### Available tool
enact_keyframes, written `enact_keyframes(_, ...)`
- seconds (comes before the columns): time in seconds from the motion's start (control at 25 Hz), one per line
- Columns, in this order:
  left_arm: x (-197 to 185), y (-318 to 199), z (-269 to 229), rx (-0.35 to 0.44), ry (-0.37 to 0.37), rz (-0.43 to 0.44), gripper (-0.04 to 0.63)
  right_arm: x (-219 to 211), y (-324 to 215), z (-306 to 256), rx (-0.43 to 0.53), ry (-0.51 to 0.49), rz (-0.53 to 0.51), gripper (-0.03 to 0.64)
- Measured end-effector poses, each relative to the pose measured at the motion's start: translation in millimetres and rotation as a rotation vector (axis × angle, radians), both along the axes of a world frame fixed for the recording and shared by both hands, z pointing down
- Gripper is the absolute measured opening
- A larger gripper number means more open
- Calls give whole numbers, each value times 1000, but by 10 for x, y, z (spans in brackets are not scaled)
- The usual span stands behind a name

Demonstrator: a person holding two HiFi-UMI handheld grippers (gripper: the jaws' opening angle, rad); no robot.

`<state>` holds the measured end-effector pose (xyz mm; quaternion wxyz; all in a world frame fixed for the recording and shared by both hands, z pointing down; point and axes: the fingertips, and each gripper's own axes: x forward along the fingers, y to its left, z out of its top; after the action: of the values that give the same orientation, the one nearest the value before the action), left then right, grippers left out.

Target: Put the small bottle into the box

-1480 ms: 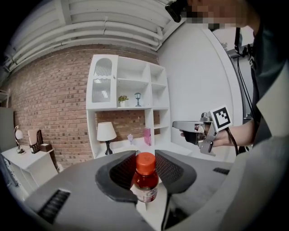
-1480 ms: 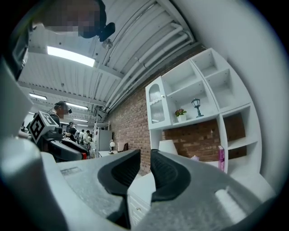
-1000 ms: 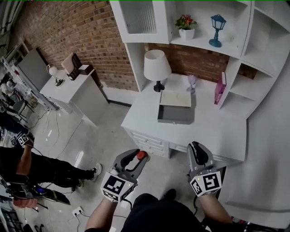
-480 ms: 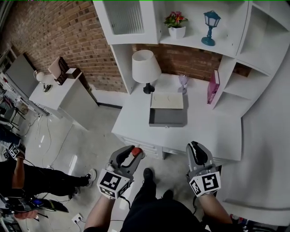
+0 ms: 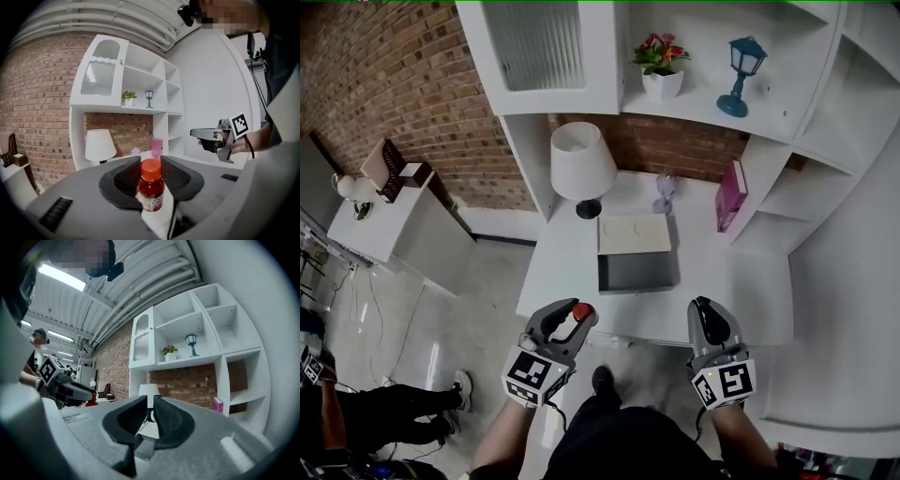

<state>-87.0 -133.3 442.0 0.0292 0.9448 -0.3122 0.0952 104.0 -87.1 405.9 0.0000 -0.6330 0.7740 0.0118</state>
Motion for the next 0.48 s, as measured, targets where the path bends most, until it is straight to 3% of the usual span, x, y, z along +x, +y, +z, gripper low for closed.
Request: enact_keyframes(0.48,184,-928,224,-31,-16,170,130,-98,-647,81,-40,18,116,31)
